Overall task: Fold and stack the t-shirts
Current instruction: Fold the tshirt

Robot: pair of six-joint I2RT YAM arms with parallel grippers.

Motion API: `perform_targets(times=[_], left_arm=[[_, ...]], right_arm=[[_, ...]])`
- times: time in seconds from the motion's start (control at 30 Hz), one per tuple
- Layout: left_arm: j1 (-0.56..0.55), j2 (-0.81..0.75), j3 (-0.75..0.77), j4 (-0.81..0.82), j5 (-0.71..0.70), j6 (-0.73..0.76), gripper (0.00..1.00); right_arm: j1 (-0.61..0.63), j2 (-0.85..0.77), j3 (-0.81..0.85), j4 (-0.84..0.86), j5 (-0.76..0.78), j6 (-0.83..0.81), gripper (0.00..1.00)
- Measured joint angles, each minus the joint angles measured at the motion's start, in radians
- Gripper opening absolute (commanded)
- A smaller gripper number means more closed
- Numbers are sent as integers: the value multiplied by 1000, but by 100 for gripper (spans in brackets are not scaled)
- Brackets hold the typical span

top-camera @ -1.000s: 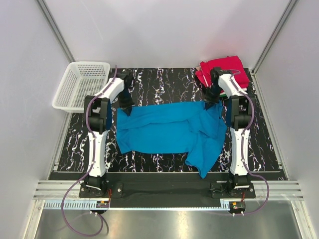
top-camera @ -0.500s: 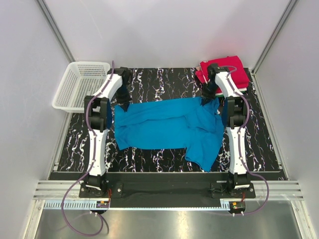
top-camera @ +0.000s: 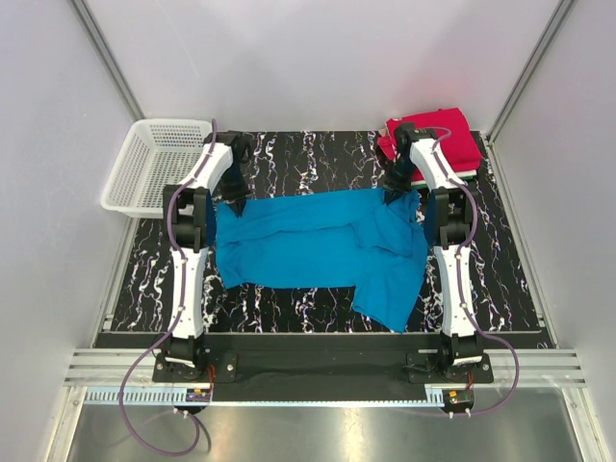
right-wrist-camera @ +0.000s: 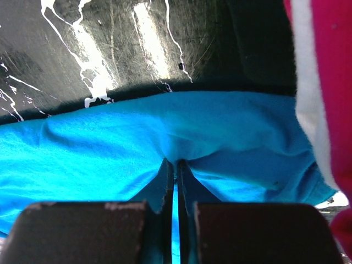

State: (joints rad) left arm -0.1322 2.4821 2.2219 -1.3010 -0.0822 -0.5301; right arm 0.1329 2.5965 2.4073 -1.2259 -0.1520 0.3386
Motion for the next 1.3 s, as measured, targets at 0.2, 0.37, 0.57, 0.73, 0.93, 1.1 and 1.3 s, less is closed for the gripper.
perform_targets(times=[0.2,0.37,0.57,0.73,0.93,1.1,1.3], left_arm=[[12,16,31,-7,21,16,39],[18,-3,7,49,42,36,58],[20,-153,-166,178,54,59,58],[8,-362,-313,256,56,71,60],[-50,-664,-579,332,46,69,60],[-192,-996,-962,334,24,8,60],[-363,-1428,-1226,269,35,-188,61]], right_arm=[[0,1,2,-3,0,5,22],[2,-29,-50,16,4,4,30],[3,-182,-221,57,35,3,47],[4,-464,-372,105,55,8,54],[7,-885,-650,177,37,10,56],[27,-1213,-1047,177,-58,33,57],[45,-1617,-1356,65,-208,84,59]])
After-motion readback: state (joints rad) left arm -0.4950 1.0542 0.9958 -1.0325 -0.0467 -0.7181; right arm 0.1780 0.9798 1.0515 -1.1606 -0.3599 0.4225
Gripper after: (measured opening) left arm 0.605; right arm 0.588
